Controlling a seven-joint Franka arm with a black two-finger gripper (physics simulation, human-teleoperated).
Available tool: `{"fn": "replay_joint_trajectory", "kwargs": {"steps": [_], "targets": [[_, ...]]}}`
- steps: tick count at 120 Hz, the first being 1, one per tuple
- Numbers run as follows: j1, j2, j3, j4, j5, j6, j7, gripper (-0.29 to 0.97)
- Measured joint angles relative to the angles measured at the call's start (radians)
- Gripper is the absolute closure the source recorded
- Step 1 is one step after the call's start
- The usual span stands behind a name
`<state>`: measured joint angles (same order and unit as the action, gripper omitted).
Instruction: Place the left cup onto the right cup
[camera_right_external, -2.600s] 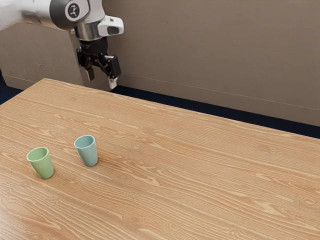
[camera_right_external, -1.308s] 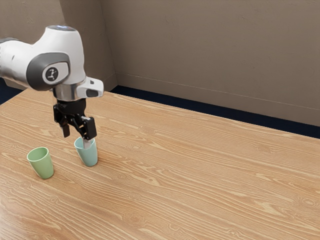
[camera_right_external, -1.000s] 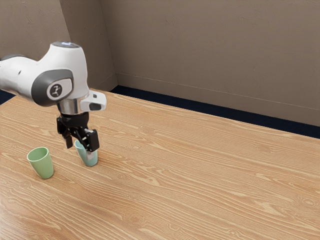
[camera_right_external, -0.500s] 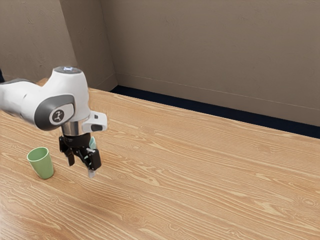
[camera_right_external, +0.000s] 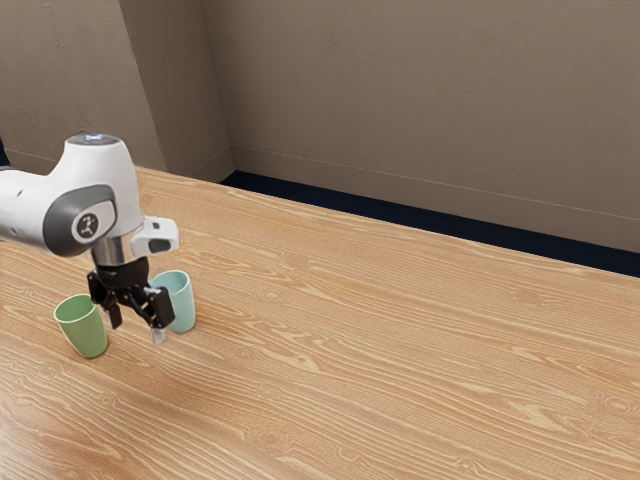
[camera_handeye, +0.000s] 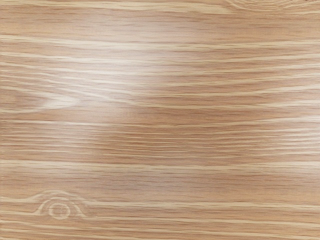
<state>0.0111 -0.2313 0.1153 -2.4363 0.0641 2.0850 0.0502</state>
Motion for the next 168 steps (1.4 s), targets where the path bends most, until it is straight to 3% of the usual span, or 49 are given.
{"fn": "replay_joint_trajectory", "kwargs": {"steps": [83, 123, 168], "targets": [[0.008, 0.052, 0.245, 0.015, 0.054, 0.007, 0.162, 0.00], [0.049, 0.184, 0.253, 0.113, 0.051, 0.021, 0.217, 0.00], [0.056, 0.253, 0.242, 0.223, 0.048, 0.023, 0.253, 0.00]]}}
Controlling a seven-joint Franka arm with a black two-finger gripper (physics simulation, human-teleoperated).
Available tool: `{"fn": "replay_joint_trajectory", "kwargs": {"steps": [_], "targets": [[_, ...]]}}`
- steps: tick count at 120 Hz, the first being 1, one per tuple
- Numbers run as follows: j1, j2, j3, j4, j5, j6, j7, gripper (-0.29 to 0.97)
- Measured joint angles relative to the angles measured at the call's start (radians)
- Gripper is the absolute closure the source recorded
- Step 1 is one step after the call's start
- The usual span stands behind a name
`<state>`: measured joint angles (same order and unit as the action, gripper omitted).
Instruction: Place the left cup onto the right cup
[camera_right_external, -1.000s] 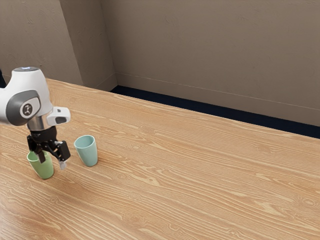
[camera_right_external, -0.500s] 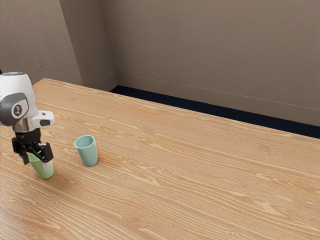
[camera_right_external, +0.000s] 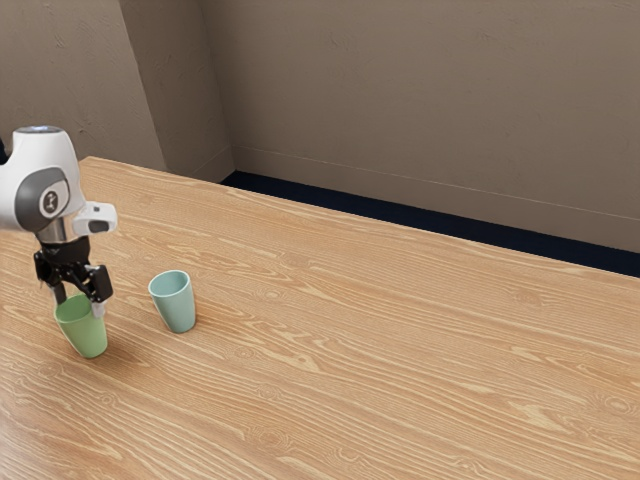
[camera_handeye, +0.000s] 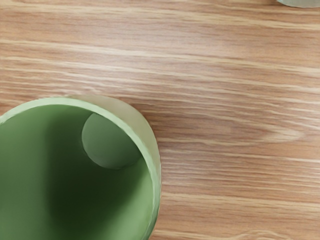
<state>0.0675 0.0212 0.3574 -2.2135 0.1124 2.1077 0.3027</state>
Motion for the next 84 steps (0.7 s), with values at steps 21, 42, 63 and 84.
{"fn": "replay_joint_trajectory", "kwargs": {"steps": [21, 42, 63, 84], "targets": [[-0.008, 0.056, -0.005, 0.037, -0.011, 0.000, 0.010, 0.00], [-0.012, 0.096, -0.014, 0.043, -0.028, 0.001, 0.017, 0.00], [-0.011, 0.115, -0.020, 0.044, -0.049, 0.002, 0.023, 0.00], [-0.010, 0.132, -0.021, 0.040, -0.064, 0.006, 0.027, 0.00]]}}
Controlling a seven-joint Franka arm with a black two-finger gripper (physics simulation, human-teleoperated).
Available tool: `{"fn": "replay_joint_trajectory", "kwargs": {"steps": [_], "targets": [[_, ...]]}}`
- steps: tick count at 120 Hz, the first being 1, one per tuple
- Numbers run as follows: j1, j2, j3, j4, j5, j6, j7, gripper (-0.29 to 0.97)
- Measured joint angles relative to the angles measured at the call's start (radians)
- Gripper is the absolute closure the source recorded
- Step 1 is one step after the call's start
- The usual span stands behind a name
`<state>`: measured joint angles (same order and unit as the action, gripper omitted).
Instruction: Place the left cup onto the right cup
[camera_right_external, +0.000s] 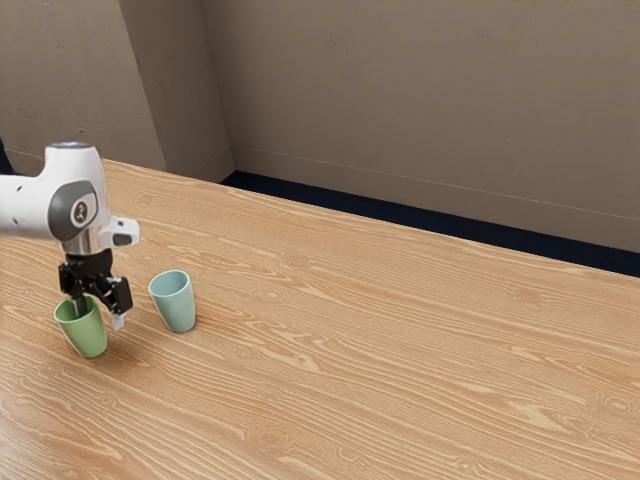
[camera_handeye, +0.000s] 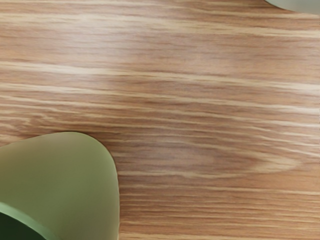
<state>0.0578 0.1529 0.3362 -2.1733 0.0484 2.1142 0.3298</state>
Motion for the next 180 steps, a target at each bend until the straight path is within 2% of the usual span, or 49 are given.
{"fn": "replay_joint_trajectory", "kwargs": {"steps": [9, 19, 57, 77, 109, 140, 180], "targets": [[0.000, 0.005, 0.000, -0.002, -0.002, 0.001, 0.002, 0.00], [0.001, 0.007, 0.001, -0.004, -0.006, 0.002, 0.003, 0.05], [0.008, 0.007, 0.001, -0.003, -0.009, 0.003, 0.007, 0.56], [0.009, 0.007, 0.002, -0.001, -0.008, 0.003, 0.007, 0.70], [0.009, 0.003, 0.007, 0.016, 0.022, -0.007, 0.005, 0.77], [0.007, 0.003, 0.007, 0.122, 0.063, -0.062, 0.004, 0.78], [0.003, 0.003, 0.000, 0.269, 0.070, -0.139, 0.010, 0.78]]}}
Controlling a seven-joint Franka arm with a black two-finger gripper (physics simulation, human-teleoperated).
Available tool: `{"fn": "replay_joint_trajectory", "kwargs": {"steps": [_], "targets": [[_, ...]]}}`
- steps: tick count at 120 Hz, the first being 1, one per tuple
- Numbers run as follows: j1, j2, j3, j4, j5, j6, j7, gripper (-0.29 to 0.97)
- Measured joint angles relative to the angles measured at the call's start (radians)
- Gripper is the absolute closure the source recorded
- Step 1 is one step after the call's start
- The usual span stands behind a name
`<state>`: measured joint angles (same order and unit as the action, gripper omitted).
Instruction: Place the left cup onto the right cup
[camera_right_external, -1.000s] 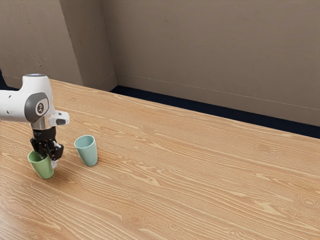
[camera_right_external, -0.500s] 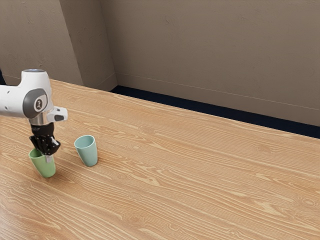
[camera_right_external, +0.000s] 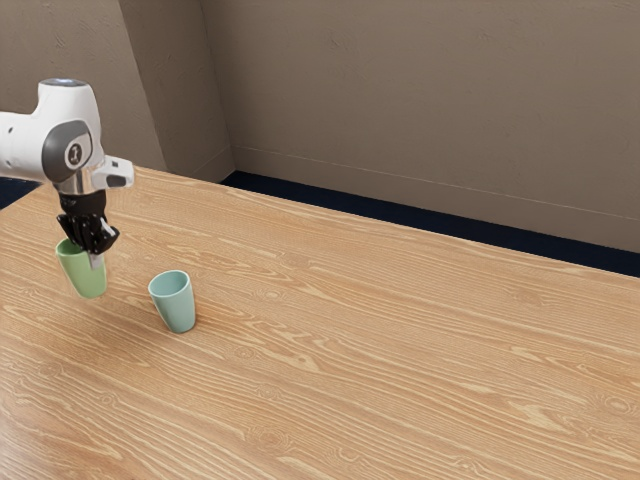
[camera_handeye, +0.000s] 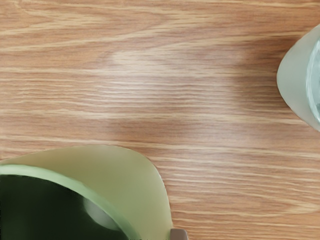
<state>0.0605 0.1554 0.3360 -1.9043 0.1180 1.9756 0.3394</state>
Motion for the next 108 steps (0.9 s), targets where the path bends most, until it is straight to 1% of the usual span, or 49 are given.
{"fn": "replay_joint_trajectory", "kwargs": {"steps": [25, 56, 81, 108], "targets": [[-0.001, 0.002, -0.027, 0.055, -0.017, -0.035, 0.001, 0.79], [0.002, 0.005, -0.103, 0.114, -0.035, -0.050, -0.002, 0.78], [-0.002, 0.005, -0.139, 0.135, -0.038, -0.054, -0.012, 0.78], [-0.001, 0.022, -0.202, 0.168, -0.038, -0.055, -0.026, 0.78]]}}
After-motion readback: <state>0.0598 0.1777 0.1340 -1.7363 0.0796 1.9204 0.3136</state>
